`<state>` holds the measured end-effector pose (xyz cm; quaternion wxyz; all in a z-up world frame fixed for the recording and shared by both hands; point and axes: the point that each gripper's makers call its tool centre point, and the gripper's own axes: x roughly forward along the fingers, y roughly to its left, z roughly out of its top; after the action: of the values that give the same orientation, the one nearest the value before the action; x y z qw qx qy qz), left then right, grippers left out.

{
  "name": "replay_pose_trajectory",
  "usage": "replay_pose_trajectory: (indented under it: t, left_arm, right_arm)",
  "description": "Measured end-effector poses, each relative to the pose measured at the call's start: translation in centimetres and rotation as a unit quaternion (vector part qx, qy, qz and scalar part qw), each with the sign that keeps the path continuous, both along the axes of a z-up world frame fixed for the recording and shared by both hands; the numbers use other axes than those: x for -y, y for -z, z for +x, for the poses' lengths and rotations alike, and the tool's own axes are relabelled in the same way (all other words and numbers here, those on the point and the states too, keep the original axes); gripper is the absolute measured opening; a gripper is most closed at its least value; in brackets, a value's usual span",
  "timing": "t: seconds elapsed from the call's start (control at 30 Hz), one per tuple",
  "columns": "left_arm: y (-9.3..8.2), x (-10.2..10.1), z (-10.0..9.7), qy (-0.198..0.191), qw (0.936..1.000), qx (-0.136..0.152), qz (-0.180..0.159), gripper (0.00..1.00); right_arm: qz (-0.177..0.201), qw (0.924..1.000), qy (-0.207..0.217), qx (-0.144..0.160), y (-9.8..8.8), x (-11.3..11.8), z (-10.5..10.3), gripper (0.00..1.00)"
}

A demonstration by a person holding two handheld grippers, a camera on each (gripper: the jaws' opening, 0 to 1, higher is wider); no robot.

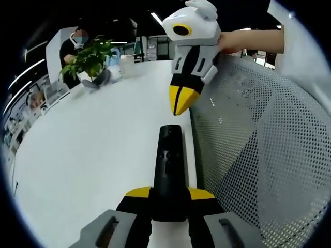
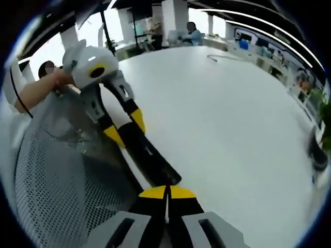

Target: Press the specified remote control buttons in sequence, fully releasing each button before pressing the next.

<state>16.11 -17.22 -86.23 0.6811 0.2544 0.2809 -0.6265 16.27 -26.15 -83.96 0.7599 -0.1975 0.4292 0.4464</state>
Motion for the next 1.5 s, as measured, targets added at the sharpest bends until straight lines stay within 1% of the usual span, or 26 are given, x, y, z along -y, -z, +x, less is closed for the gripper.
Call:
replay_pose_trajectory:
  t: [0.17, 0.3, 0.37, 0.5, 0.6, 0.67, 0.73, 0.77, 0.83, 0.93, 1.0, 1.1, 1.2, 1.3, 1.37, 1.43, 1.5]
  left_arm:
    - [0.0, 0.0, 0.0, 0.001, 1.0000, 0.000, 0.000, 0.25]
    - [0.0, 0.0, 0.0, 0.002, 1.0000, 0.000, 0.000, 0.25]
    - [0.0, 0.0, 0.0, 0.002, 1.0000, 0.000, 0.001, 0.25]
    - [0.0, 0.0, 0.0, 0.002, 1.0000, 0.000, 0.001, 0.25]
    - [0.0, 0.0, 0.0, 0.001, 1.0000, 0.000, 0.001, 0.25]
    - [0.0, 0.0, 0.1, 0.001, 1.0000, 0.000, 0.001, 0.25]
    - [0.0, 0.0, 0.1, 0.002, 1.0000, 0.000, 0.002, 0.25]
    - [0.0, 0.0, 0.0, 0.003, 1.0000, 0.000, 0.002, 0.25]
    - [0.0, 0.0, 0.0, 0.003, 1.0000, 0.000, 0.002, 0.25]
    - [0.0, 0.0, 0.0, 0.004, 1.0000, 0.000, 0.002, 0.25]
    - [0.0, 0.0, 0.0, 0.005, 1.0000, 0.000, 0.002, 0.25]
    - [0.0, 0.0, 0.0, 0.005, 1.0000, -0.001, 0.002, 0.25]
    - [0.0, 0.0, 0.0, 0.005, 1.0000, -0.001, 0.002, 0.25]
    - [0.0, 0.0, 0.0, 0.002, 1.0000, -0.003, 0.001, 0.25]
    - [0.0, 0.0, 0.0, 0.002, 1.0000, -0.003, 0.001, 0.25]
    - [0.0, 0.0, 0.0, 0.001, 1.0000, -0.003, 0.001, 0.25]
    - [0.0, 0.0, 0.0, 0.002, 1.0000, -0.003, 0.001, 0.25]
  right_arm:
    - [-0.024, 0.9994, -0.026, -0.002, 0.8, -0.1, 0.3, 0.00]
    - [-0.028, 0.9990, -0.036, -0.002, 0.8, -0.3, 0.7, 0.00]
    - [-0.033, 0.9984, -0.046, -0.007, 0.9, -0.5, 0.8, 0.00]
    - [-0.062, 0.9944, -0.085, -0.013, 1.7, -0.4, 0.4, 0.00]
    - [-0.066, 0.9930, -0.097, -0.010, 1.6, -0.5, 0.5, 0.00]
    - [-0.074, 0.9912, -0.109, -0.015, 1.6, -0.5, 0.5, 0.00]
    - [-0.090, 0.9881, -0.122, -0.025, 1.7, -0.5, 0.5, 0.00]
    - [-0.104, 0.9850, -0.134, -0.031, 1.7, -0.4, 0.5, 0.00]
    - [-0.123, 0.9809, -0.146, -0.040, 1.8, -0.5, 0.5, 0.00]
    - [-0.152, 0.9761, -0.146, -0.054, 1.9, -0.6, 0.6, 0.00]
    - [-0.167, 0.9724, -0.153, -0.056, 2.0, -0.6, 0.6, 0.00]
    - [-0.167, 0.9734, -0.145, -0.058, 1.9, -0.5, 0.5, 0.00]
    - [-0.153, 0.9785, -0.128, -0.052, 1.9, -0.4, 0.5, 0.00]
    - [-0.118, 0.9869, -0.107, -0.028, 1.8, -0.4, 0.5, 0.00]
    - [-0.099, 0.9901, -0.099, -0.014, 1.7, -0.4, 0.5, 0.00]
    - [-0.070, 0.9938, -0.086, 0.007, 1.6, -0.4, 0.5, 0.00]
    - [-0.055, 0.9950, -0.082, 0.017, 1.6, -0.3, 0.4, 0.00]
